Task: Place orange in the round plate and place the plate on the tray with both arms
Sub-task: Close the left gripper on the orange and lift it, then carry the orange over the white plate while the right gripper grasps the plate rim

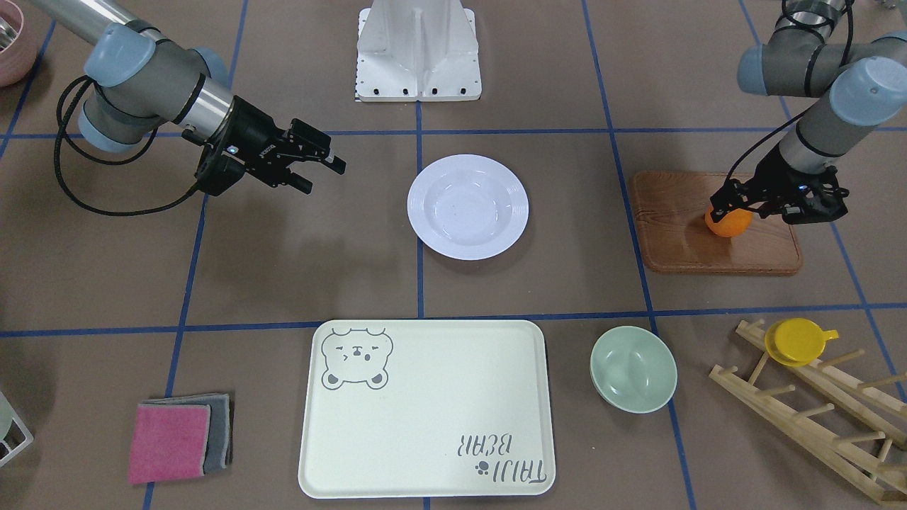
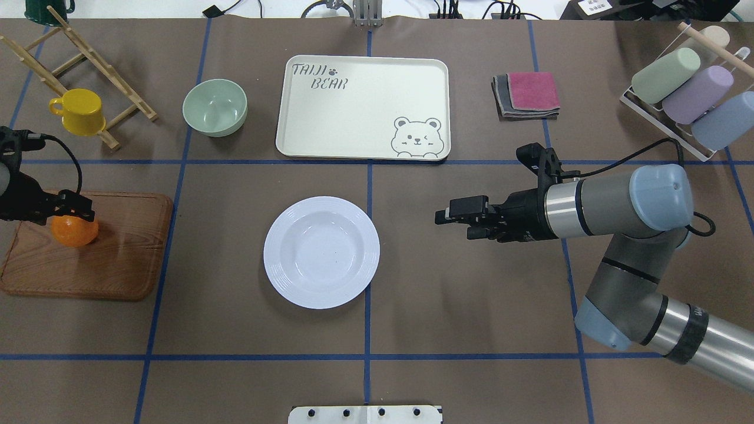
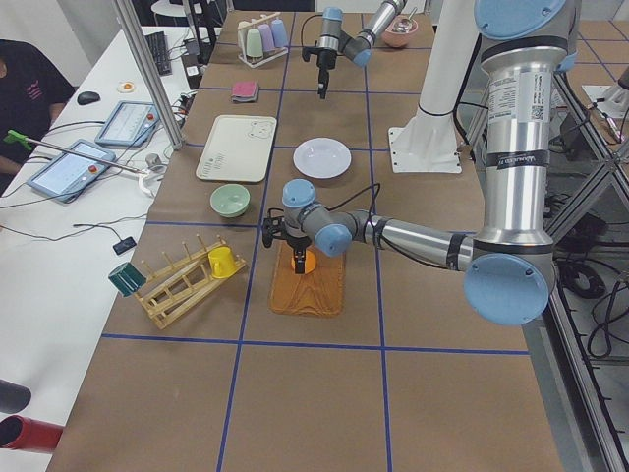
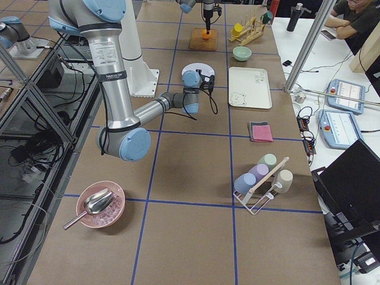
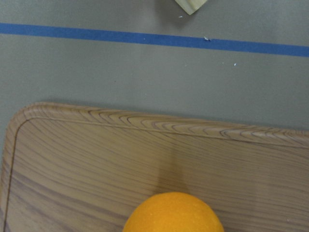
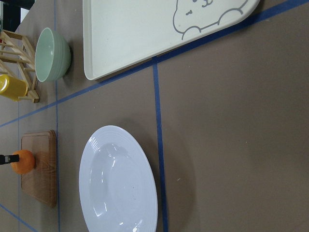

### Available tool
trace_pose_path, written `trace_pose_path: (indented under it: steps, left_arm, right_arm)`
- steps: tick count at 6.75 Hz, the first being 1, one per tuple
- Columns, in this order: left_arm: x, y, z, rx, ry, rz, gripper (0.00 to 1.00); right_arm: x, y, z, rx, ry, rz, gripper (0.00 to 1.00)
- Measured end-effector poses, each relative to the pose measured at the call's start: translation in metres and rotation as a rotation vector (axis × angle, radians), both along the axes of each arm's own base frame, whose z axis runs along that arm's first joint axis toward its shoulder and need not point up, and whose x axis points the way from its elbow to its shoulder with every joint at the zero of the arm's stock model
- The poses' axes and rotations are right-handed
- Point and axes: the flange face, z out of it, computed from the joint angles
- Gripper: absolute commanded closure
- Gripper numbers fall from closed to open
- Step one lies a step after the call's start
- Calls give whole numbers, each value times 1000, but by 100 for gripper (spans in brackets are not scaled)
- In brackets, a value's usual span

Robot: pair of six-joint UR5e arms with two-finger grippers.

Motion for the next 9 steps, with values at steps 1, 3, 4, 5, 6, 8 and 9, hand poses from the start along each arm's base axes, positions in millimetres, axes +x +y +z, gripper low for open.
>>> trace_pose_path:
  steps: [1,3,4,5,6,8,9]
  left_arm:
    - [4,-2,6,1,5,0,5]
    - [9,-1,9,-10,8,-4,17]
    - [11,-1,8,-13,10,-7,27]
    - [12,0,6,-21,13,-14,32]
    - [13,0,4,-30,16,-23,34]
    - [15,0,-6,-27,27,-27,33]
    - [17,-3,-22,-21,43,-33,33]
  right_arm:
    - [0,0,0,1,-1,0,0]
    - [-2,1,-2,2,-4,2,0]
    - [-4,2,-3,2,-4,7,0]
    - [-6,3,-2,2,-4,10,0]
    - [-9,5,-3,3,-5,14,0]
    - [-23,12,-12,6,-19,29,0]
    - [-35,16,-21,6,-33,46,0]
